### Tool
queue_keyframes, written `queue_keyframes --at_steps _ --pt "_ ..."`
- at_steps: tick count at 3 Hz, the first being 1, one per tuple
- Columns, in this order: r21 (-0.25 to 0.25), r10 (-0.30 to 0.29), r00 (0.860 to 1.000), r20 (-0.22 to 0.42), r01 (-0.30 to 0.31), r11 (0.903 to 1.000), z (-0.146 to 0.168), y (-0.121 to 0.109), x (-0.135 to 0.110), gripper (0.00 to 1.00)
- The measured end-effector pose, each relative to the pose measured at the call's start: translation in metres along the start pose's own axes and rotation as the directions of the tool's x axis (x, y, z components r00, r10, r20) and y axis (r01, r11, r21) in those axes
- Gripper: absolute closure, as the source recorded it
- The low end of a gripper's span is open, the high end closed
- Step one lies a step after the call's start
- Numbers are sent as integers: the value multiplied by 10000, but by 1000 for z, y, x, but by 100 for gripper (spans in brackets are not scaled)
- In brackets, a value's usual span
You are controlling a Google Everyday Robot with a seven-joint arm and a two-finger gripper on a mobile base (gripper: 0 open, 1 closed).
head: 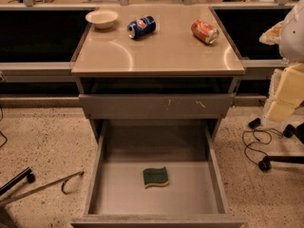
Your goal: Pick sponge from middle drawer and place on counter
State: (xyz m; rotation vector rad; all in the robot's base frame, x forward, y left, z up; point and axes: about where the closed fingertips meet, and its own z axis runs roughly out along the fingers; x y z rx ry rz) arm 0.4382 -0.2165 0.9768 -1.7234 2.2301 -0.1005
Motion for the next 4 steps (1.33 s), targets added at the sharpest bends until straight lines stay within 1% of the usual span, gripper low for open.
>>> queue_keyframes --at_steps 1,2,3,4 --pt "-1 0 10000 3 0 10000 0 0 0 0" --pt "-175 48 9985 543 -38 9998 29 -3 -6 0" --pt "-979 35 9907 1363 100 9951 119 3 -15 0" --pt "-1526 45 9831 1829 239 9880 216 17 -26 0"
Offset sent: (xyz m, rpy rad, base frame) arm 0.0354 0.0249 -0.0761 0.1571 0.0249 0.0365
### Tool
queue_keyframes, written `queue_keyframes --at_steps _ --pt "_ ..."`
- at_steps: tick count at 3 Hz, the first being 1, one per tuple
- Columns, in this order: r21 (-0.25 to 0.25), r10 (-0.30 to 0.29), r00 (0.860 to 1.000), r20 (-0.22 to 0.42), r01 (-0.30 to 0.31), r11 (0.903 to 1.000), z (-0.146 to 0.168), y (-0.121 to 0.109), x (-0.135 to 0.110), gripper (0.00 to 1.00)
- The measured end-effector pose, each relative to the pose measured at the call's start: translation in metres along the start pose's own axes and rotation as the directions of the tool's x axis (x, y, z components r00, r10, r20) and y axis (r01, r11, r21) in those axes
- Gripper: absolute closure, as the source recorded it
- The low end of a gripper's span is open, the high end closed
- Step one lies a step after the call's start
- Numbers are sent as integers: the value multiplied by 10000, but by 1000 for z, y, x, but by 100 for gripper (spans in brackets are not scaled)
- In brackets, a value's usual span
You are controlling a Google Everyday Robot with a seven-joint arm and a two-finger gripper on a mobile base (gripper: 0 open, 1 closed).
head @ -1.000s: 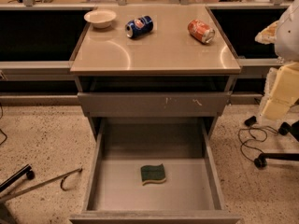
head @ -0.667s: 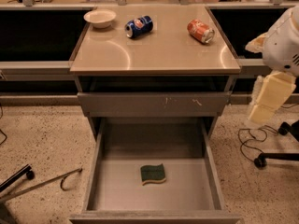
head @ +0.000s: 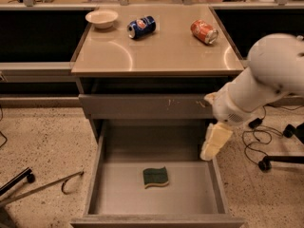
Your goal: Pick sponge from middle drawer and place on counter
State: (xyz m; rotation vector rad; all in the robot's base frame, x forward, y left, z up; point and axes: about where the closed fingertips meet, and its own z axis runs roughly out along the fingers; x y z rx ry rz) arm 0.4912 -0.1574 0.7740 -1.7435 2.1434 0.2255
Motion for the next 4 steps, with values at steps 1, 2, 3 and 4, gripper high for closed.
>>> queue_keyframes --at_steps 1,2,3,4 --pt "7 280 9993 234 -280 9996 72 4 13 0" --pt "673 268 9980 570 -306 9973 74 -13 6 0" --pt "671 270 9980 570 -308 9973 75 -13 6 0" --pt "381 658 9956 666 -685 9969 114 -14 17 0"
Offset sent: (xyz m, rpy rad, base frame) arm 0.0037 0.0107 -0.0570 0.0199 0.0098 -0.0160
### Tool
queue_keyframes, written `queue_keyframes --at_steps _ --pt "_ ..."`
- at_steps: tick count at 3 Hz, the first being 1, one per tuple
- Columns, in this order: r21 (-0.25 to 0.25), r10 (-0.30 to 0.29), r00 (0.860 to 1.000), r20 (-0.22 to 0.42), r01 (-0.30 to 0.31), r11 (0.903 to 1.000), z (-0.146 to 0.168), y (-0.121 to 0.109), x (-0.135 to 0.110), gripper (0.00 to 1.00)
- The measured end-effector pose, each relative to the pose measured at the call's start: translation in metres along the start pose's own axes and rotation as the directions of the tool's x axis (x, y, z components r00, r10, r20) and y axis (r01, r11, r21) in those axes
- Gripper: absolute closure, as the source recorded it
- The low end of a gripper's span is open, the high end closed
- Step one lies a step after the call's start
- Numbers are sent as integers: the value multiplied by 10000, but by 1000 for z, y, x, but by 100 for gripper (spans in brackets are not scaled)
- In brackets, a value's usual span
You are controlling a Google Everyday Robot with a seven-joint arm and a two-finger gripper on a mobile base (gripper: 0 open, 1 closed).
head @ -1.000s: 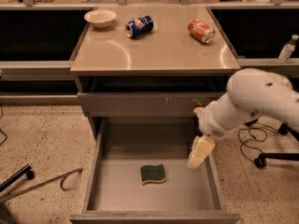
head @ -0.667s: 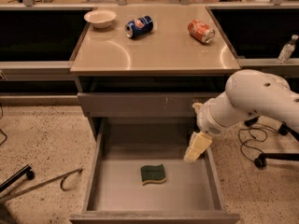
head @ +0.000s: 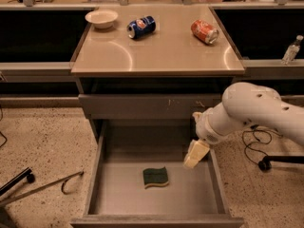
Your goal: Pick sponge from middle drawer and place on counter
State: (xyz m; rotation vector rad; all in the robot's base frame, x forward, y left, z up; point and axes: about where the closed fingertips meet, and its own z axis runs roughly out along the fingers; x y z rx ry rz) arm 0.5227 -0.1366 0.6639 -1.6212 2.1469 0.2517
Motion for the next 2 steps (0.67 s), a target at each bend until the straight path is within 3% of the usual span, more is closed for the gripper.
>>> queue_keyframes --at_steps 2 --pt "-215 387 9947 950 -368 9991 114 1 22 0"
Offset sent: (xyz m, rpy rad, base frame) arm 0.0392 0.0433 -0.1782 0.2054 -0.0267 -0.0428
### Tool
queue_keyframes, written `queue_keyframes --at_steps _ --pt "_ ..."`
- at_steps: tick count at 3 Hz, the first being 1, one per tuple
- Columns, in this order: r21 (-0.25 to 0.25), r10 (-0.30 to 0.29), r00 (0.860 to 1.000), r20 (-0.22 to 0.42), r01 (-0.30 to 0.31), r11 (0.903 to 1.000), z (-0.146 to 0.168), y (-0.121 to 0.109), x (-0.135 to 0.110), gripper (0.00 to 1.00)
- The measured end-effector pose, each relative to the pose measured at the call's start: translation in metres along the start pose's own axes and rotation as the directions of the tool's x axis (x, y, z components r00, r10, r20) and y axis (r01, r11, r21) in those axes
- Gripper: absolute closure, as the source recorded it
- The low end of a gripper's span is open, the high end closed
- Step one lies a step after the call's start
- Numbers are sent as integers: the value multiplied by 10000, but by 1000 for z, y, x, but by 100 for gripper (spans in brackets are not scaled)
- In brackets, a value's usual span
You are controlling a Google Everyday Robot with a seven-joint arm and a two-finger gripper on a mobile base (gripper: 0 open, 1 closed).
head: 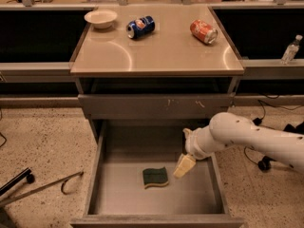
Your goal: Pick sponge from middle drawer and place on counter
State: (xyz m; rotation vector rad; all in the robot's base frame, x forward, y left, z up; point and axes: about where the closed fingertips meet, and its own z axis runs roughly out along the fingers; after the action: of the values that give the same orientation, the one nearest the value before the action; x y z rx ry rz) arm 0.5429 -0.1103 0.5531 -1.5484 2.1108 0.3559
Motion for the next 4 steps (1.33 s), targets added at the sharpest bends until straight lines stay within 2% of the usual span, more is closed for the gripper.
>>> queue_keyframes --at_steps 1,2,3,4 --pt "-149 398 9954 875 -386 9991 45 3 10 0" --pt "-742 777 9913 1063 -700 9948 83 20 20 0" --pt "-742 777 9913 1063 -700 9948 83 20 20 0" --pt "-1117 656 9930 986 -545 9922 105 27 19 0"
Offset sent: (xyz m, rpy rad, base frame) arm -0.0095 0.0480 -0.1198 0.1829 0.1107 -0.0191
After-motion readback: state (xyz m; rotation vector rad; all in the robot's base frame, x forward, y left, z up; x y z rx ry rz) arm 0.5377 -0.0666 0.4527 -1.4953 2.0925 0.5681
